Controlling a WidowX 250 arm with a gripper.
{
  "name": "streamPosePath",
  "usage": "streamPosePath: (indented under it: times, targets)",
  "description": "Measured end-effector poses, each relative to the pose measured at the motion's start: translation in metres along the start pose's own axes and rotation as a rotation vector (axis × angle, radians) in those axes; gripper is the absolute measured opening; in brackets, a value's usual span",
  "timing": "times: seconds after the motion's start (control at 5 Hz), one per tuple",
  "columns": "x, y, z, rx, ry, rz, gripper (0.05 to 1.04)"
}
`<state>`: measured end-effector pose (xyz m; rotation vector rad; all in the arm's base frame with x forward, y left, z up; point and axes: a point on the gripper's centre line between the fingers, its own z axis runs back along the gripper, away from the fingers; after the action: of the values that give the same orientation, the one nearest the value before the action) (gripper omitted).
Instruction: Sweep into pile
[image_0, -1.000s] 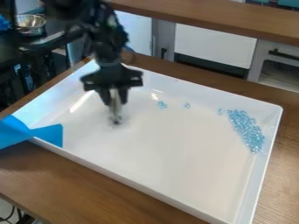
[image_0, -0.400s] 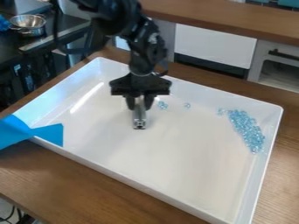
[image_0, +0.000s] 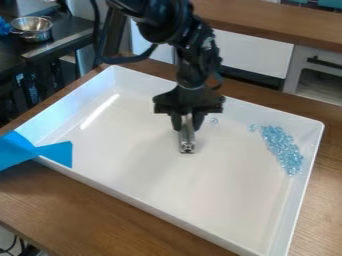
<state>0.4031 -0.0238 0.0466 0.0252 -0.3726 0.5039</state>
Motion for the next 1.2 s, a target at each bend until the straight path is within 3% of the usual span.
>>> streamPosePath:
  times: [0.2,0.6,1.0,1.2]
  targets:
    - [-0.016,-0.018,0.004,-0.018,0.038,-0.029,0.357]
    - [-0.043,-0.059,0.015,-0.079,0.061,-0.112,0.357]
    - [-0.051,-0.097,0.026,-0.168,0.060,-0.169,0.357]
    - [-0.056,-0.098,0.032,-0.185,0.085,-0.129,0.357]
